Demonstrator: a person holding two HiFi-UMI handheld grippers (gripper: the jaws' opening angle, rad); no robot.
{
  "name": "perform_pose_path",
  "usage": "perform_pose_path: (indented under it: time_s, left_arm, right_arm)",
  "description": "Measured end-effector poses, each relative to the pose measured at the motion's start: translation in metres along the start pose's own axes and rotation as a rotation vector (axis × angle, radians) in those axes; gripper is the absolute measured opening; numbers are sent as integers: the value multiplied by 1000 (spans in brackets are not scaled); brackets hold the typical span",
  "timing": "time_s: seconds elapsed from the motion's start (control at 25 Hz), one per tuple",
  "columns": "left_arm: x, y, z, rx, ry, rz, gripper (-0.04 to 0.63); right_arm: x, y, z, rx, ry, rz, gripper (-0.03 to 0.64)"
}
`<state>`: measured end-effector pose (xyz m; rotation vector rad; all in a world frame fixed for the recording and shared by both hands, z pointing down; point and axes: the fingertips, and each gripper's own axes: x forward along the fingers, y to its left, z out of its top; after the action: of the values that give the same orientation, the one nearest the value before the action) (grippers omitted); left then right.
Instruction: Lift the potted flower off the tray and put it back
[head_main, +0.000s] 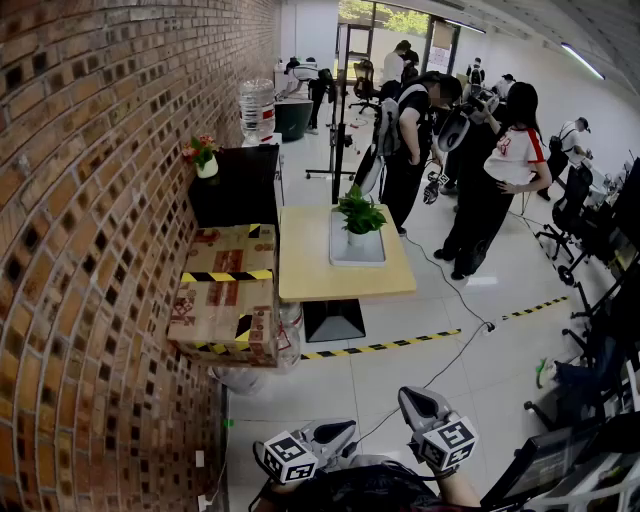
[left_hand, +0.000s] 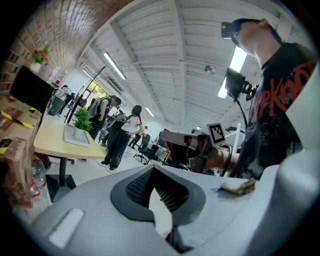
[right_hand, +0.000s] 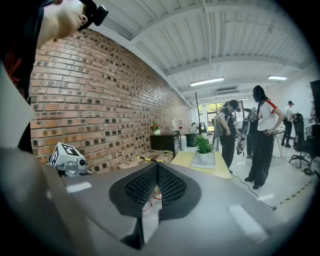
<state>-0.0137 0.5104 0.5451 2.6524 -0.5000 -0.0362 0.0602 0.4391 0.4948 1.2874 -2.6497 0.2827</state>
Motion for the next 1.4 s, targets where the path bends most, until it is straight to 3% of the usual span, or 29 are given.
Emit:
perform_pose_path:
  time_s: [0.2, 0.44, 0.52, 0.64, 0.72, 0.84, 0.96, 1.4]
  left_arm:
    - [0, -1, -9, 9, 55, 8, 2]
    - [3, 19, -1, 13, 50, 3, 2]
    - [0, 25, 13, -44, -12, -15, 2]
    - [-8, 39, 57, -228, -252, -95, 2]
    - [-8, 57, 83, -215, -315, -83, 2]
    - [-3, 78, 102, -126, -282, -8, 2]
    - [3, 97, 113, -95, -255, 24, 2]
    - [46, 137, 138, -108, -205, 75, 2]
  right_arm:
    - [15, -8, 15, -17, 5, 7, 2]
    - [41, -10, 1, 5, 41, 27, 2]
    - [51, -11, 3, 6, 48, 32, 2]
    - [65, -18, 8, -10, 40, 40, 2]
    - [80, -28, 15, -13, 23, 50, 2]
    - [101, -35, 25, -5, 15, 68, 2]
    - [120, -41, 34, -19, 7, 95, 2]
    - [167, -90, 43, 67, -32, 156, 2]
